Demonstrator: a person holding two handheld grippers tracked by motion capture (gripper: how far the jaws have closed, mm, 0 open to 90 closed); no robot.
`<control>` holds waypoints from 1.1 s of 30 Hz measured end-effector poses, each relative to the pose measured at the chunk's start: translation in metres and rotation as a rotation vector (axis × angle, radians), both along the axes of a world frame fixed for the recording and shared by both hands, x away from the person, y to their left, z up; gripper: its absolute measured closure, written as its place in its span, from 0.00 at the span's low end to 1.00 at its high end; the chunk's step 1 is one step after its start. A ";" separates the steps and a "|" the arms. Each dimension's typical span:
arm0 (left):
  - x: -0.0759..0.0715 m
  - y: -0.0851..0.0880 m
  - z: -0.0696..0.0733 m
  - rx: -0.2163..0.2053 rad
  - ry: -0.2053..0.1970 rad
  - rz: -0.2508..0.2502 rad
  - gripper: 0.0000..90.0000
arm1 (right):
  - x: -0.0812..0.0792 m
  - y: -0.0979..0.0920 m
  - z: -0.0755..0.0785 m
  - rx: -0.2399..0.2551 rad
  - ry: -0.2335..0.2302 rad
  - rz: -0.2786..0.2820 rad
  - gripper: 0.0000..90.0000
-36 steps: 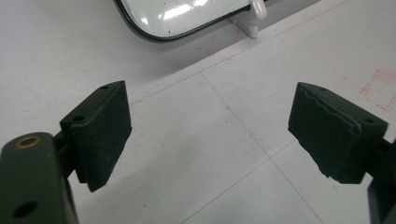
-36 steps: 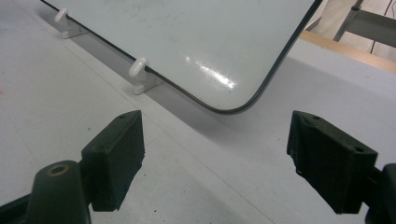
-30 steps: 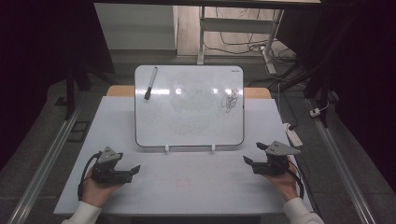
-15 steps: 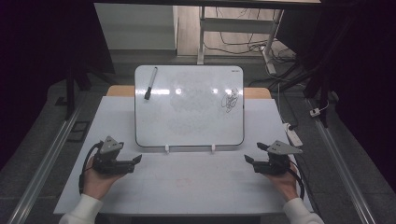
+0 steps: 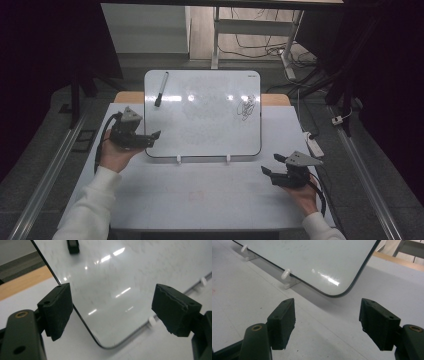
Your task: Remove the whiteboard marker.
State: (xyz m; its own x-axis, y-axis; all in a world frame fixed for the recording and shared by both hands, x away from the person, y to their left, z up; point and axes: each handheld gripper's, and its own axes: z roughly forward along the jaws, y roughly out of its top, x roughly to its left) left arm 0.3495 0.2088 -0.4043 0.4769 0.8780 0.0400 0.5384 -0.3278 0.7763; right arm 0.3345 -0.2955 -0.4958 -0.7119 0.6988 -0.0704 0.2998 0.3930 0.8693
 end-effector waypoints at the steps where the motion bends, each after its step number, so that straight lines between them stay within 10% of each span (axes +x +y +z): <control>1: 0.005 -0.001 0.003 -0.002 -0.004 0.005 0.21 | 0.000 0.000 0.000 0.000 0.000 0.000 0.32; 21: 0.098 -0.021 0.026 0.081 -0.090 0.085 0.46 | 0.002 0.001 -0.004 -0.016 0.030 -0.006 0.33; 33: 0.115 -0.025 0.019 0.139 -0.075 0.116 0.65 | 0.003 0.001 -0.006 -0.019 0.037 -0.014 0.33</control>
